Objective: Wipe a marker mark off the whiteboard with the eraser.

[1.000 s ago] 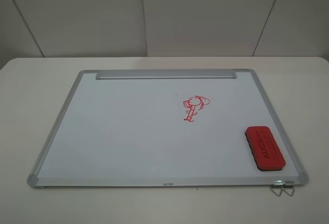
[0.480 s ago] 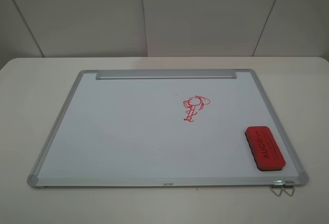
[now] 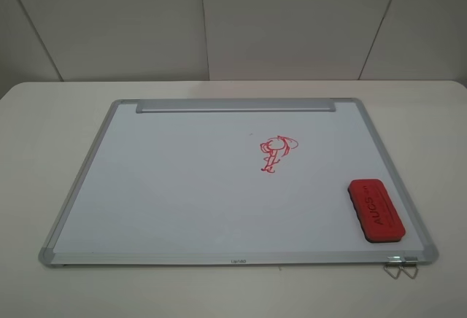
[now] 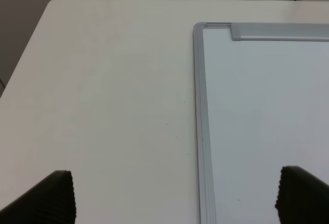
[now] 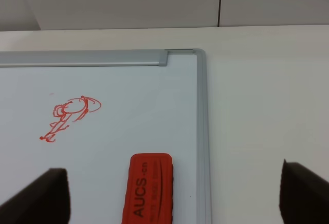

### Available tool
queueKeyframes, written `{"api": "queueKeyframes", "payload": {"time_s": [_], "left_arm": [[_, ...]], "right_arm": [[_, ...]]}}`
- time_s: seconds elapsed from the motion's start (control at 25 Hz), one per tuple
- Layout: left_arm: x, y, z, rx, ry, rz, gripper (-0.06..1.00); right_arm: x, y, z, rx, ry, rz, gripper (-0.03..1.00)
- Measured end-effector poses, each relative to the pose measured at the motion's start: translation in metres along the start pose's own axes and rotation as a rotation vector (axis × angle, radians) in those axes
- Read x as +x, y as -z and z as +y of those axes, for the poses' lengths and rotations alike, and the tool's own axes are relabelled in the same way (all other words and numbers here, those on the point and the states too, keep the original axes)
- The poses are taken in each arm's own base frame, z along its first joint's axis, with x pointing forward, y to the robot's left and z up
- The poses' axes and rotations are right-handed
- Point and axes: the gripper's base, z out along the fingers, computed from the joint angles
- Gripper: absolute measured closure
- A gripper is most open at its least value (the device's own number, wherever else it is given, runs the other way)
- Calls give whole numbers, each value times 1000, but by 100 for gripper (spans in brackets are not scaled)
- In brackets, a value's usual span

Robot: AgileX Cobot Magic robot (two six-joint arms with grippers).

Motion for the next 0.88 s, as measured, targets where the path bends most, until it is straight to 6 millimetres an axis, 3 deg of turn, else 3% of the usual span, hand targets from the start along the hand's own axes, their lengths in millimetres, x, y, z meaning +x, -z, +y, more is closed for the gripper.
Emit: {"api": "queueKeyframes", "payload": {"time_s": [0.88], "left_arm": [[0, 0, 0, 0, 0, 0, 17]], "right_arm": [[0, 0, 0, 0, 0, 0, 24]]}}
